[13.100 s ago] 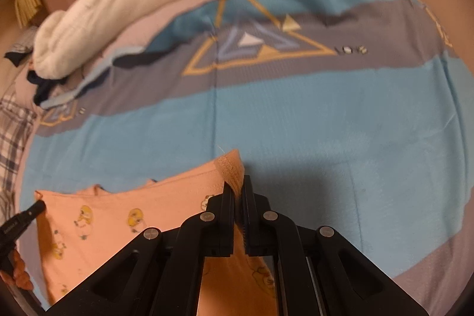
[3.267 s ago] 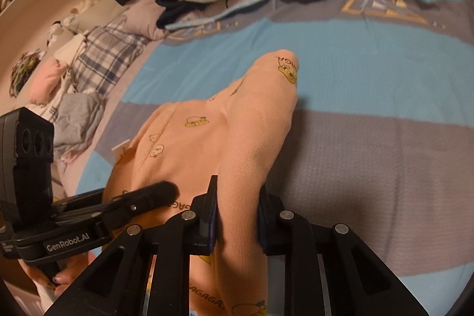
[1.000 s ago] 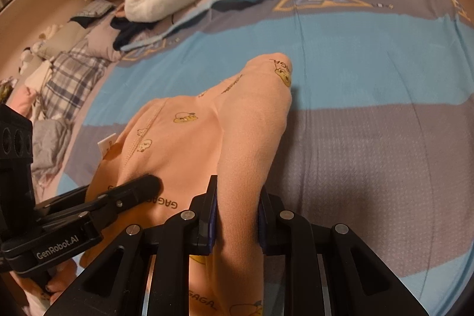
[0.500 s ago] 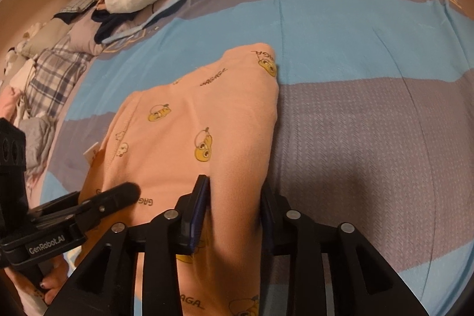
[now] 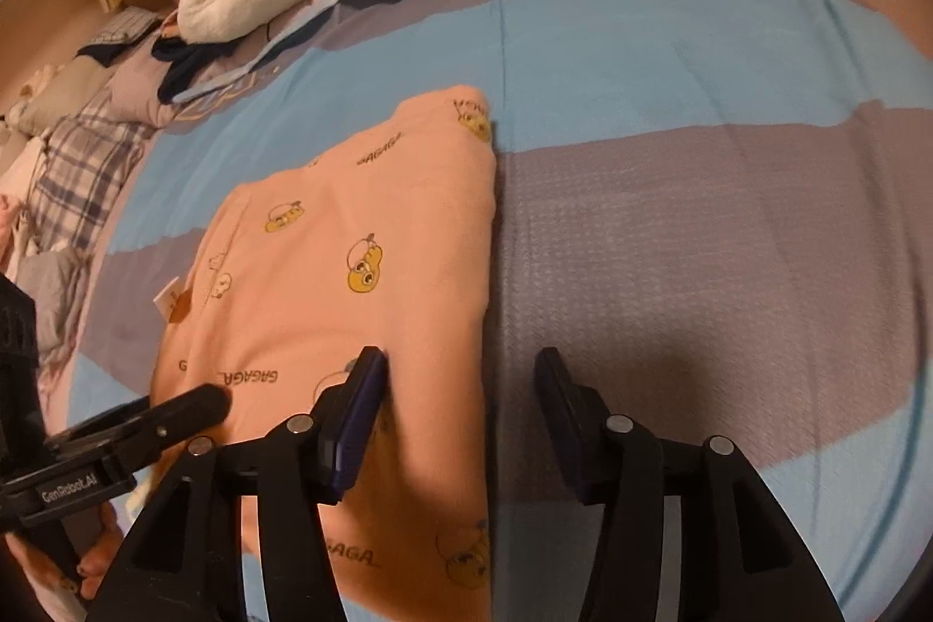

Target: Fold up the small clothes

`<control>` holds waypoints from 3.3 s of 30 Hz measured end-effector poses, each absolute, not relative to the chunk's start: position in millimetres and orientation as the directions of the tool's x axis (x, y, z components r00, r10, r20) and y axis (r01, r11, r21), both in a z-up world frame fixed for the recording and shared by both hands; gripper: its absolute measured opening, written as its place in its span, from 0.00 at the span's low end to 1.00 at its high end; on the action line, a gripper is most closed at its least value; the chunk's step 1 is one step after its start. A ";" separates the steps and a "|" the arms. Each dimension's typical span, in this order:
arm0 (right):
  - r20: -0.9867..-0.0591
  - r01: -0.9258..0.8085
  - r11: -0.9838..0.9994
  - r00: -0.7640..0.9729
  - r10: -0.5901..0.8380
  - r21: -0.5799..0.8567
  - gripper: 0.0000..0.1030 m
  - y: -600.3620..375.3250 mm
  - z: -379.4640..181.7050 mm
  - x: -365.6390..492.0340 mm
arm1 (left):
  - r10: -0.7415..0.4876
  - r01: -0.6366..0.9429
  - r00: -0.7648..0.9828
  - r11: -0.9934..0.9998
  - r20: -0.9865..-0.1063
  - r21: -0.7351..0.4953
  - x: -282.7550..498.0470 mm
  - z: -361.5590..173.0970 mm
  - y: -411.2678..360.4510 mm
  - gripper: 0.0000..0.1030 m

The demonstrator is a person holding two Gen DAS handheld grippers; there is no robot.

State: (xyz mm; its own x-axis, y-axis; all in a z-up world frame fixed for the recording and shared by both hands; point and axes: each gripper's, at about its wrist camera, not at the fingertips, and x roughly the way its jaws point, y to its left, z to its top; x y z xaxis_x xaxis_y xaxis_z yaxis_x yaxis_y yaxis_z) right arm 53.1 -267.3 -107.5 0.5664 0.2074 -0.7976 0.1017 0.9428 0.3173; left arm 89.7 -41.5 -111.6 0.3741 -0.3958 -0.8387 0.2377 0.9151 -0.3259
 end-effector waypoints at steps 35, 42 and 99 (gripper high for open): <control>-0.606 0.044 0.956 0.781 0.148 0.290 0.97 -258.9 -23.2 -7.9 | -0.401 0.346 0.574 0.909 -0.714 -0.232 32.0 -20.1 -33.9 1.00; -0.621 0.045 0.960 0.771 0.143 0.277 0.97 -256.9 -27.6 -9.5 | -0.377 0.341 0.567 0.917 -0.733 -0.207 29.6 -21.5 -39.0 1.00; -0.652 0.057 0.971 0.750 0.112 0.232 0.97 -247.7 -33.0 -6.2 | -0.371 0.335 0.564 0.919 -0.738 -0.206 24.8 -24.4 -39.3 1.00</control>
